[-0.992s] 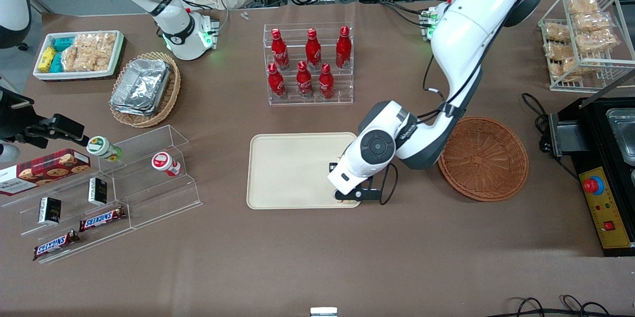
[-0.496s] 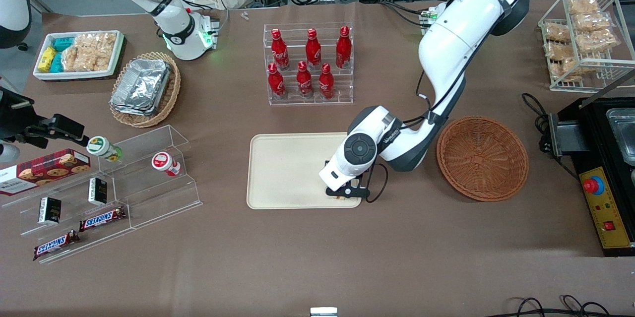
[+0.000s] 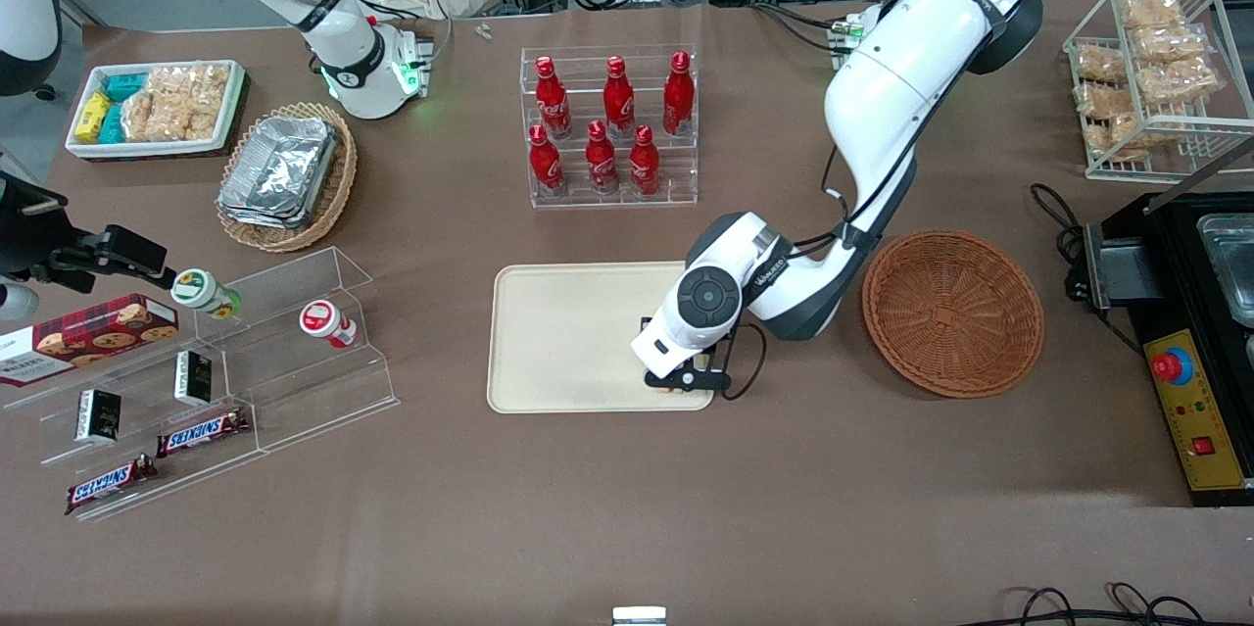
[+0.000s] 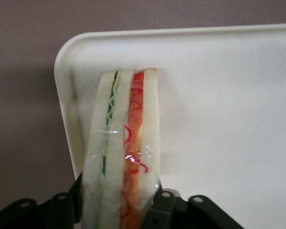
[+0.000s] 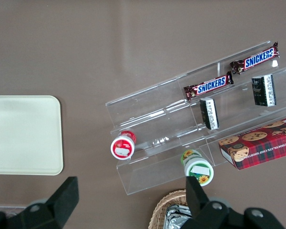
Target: Place sandwich from basket to tray
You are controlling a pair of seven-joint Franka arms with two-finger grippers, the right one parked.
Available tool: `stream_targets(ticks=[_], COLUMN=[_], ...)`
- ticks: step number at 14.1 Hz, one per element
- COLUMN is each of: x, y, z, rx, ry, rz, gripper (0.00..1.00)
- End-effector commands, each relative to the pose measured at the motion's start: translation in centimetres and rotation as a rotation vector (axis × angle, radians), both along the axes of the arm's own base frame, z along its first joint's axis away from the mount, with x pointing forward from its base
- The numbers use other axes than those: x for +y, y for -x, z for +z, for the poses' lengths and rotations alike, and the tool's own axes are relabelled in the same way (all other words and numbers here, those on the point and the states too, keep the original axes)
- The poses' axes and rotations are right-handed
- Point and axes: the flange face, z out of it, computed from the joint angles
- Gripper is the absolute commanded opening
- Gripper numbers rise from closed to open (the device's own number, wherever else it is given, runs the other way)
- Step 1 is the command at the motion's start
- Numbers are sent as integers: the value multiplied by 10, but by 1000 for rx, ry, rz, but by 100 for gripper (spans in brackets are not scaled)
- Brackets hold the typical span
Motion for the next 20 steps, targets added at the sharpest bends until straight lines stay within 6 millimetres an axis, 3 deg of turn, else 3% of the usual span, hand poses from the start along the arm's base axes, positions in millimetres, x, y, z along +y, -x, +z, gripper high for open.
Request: stream_targets(ticks=[1, 5, 10, 13, 16, 20], x=[1, 41, 141, 180, 207, 300], y=[-6, -32, -52, -21, -10, -11], z=[25, 74, 178, 232, 274, 318], rx=[-39, -67, -89, -143, -167, -103], ry=[-8, -23, -100, -137, -148, -68], rz=[36, 101, 198, 209, 187, 206], gripper=[100, 100, 100, 100, 100, 100])
